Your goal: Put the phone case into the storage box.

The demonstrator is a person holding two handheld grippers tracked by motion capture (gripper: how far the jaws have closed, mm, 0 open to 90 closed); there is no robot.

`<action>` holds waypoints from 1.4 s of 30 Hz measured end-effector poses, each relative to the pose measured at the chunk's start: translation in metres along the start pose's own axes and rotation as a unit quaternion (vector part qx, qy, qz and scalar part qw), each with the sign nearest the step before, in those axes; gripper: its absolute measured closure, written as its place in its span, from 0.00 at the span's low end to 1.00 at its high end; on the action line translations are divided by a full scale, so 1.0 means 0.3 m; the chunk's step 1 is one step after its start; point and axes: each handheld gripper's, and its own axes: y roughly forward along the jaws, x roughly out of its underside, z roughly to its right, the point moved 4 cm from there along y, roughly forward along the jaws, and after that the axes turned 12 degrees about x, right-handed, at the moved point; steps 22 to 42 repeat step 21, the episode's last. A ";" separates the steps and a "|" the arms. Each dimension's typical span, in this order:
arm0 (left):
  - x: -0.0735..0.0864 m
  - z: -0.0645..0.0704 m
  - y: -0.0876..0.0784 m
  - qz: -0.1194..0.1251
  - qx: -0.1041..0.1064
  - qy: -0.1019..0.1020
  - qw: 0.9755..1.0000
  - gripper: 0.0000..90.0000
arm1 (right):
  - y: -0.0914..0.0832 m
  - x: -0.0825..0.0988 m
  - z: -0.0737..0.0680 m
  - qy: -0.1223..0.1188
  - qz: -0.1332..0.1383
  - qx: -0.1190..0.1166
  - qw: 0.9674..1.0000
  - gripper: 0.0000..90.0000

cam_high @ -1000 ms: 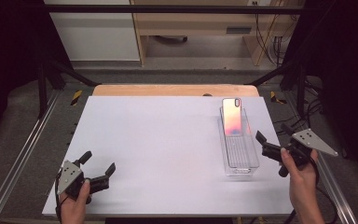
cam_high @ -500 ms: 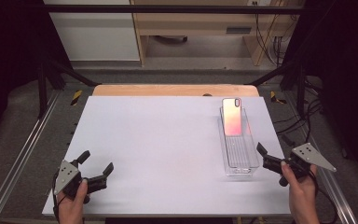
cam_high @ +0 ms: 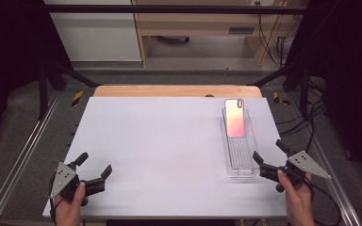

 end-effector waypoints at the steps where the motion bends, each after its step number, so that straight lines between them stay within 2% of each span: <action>1: -0.003 0.000 -0.004 0.001 0.000 0.001 1.000 0.01 | 0.003 0.006 -0.004 0.001 0.000 -0.002 1.000 0.06; 5: -0.004 0.010 -0.005 0.003 0.005 0.007 1.000 0.01 | 0.018 0.024 -0.024 0.005 0.001 -0.012 1.000 0.06; 18: -0.005 0.029 -0.011 0.005 0.031 0.030 0.999 0.01 | 0.031 0.046 -0.078 -0.021 0.014 -0.049 0.998 0.06; 20: -0.010 0.031 -0.011 0.009 0.033 0.035 0.999 0.01 | 0.030 0.049 -0.078 -0.020 0.014 -0.047 0.999 0.06; 42: -0.009 0.030 -0.010 0.007 0.034 0.035 0.999 0.01 | 0.029 0.050 -0.076 -0.017 0.014 -0.047 0.999 0.06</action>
